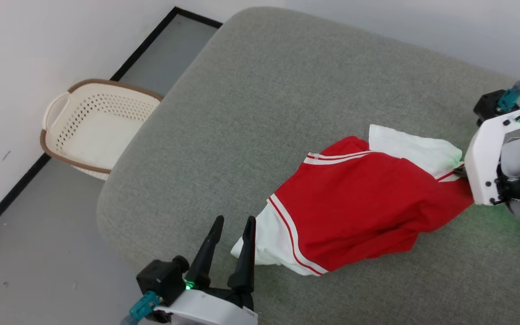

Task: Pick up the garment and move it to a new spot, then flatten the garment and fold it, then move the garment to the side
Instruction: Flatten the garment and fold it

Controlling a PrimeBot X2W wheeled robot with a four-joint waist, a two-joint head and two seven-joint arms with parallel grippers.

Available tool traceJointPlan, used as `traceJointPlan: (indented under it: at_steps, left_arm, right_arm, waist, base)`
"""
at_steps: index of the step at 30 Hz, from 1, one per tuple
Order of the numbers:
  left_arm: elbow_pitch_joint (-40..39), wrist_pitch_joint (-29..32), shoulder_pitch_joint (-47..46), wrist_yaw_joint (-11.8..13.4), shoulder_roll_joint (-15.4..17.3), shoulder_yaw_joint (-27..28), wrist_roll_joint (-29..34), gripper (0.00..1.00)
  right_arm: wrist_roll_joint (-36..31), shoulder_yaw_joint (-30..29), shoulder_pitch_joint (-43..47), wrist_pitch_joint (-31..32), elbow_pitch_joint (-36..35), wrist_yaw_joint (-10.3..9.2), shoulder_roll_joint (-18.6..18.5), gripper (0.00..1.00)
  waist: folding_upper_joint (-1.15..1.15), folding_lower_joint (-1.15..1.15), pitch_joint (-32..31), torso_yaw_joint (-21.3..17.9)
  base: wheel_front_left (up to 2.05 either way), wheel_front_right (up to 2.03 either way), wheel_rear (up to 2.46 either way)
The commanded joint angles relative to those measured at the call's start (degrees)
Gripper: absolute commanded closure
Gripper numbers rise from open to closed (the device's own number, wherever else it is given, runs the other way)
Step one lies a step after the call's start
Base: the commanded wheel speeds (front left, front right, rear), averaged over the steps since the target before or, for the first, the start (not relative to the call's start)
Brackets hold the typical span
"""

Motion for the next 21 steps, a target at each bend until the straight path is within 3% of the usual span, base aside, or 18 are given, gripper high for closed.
traceJointPlan:
  at_steps: [1,15,21]
  left_arm:
    - [0.4,0.0,-0.7,-0.4,0.0,0.2,0.6,0.0]
    - [7.6,0.0,-3.4,-4.0,0.0,-1.4,3.1,0.0]
    - [8.9,0.0,-3.6,-4.2,0.7,-1.0,3.4,0.0]
  right_arm:
    - [0.8,0.1,-0.6,-0.6,0.4,-0.04,-1.0,1.0]
    - [6.5,0.1,6.1,-4.3,-2.8,-0.05,-12.1,1.0]
    - [8.2,-0.1,11.7,-5.2,-7.2,-0.05,-16.6,1.0]
  waist:
    - [0.0,0.0,-1.1,-0.4]
    - [0.0,0.0,-7.8,-3.1]
    - [0.0,0.0,-9.2,-7.5]
  base:
    - [0.0,0.0,0.0]
    - [0.0,0.0,0.0]
    - [0.0,0.0,0.0]
